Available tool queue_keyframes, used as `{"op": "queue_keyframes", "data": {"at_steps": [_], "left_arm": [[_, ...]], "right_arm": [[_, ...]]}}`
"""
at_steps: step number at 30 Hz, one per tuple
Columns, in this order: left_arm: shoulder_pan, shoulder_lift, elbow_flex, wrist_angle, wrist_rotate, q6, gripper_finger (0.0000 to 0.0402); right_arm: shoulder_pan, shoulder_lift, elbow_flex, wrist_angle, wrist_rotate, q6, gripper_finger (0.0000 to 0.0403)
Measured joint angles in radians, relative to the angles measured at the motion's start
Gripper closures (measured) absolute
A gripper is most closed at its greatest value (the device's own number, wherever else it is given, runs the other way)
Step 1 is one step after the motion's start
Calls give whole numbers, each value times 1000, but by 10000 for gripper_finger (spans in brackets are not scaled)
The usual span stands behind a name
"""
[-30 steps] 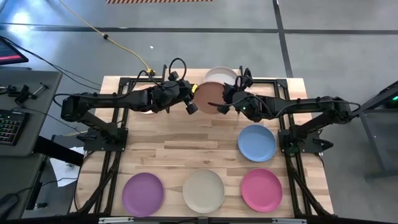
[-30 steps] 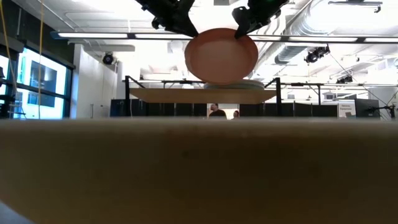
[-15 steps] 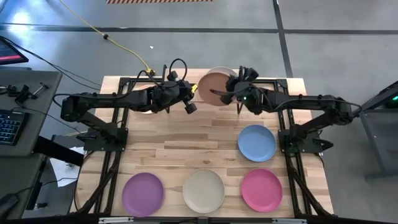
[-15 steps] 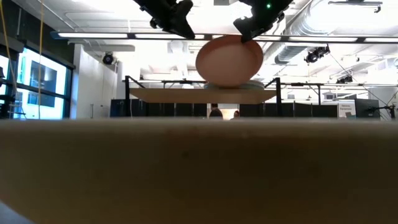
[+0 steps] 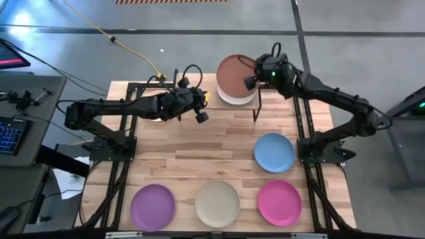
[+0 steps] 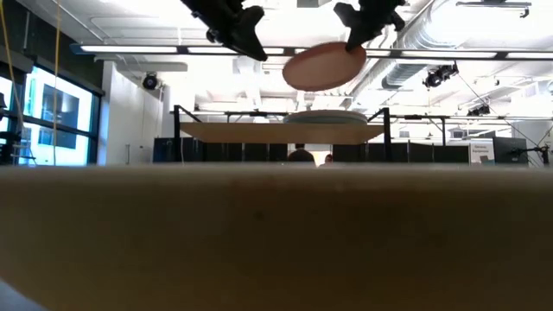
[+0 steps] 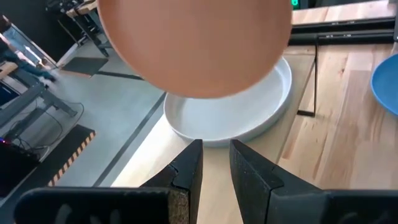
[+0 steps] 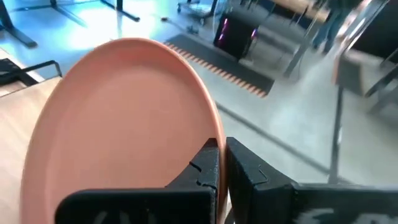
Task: Place and stack plates onto a shelf
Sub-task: Stack the light orange plate into the light gray plate on the shelf
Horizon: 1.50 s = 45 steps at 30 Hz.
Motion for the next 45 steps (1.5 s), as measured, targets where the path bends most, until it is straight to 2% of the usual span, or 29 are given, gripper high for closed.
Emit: {"op": "queue_keyframes", "data": {"at_steps": [8, 17, 23, 34, 45], "left_arm": [[-26, 0, 0, -54, -2, -5, 330], [-33, 0, 0, -134, -4, -14, 330], [-32, 0, 0, -154, -22, -23, 330], [-32, 0, 0, -153, -22, -23, 330], [-32, 0, 0, -151, -24, -24, 330]], "right_arm": [[-142, 33, -4, -44, -193, 81, 403], [-180, 141, -5, -62, -244, 72, 403], [-219, 169, -5, -65, -325, 80, 403], [-223, 174, -5, -147, -324, 80, 402], [-222, 231, -4, -139, -326, 60, 402]]}}
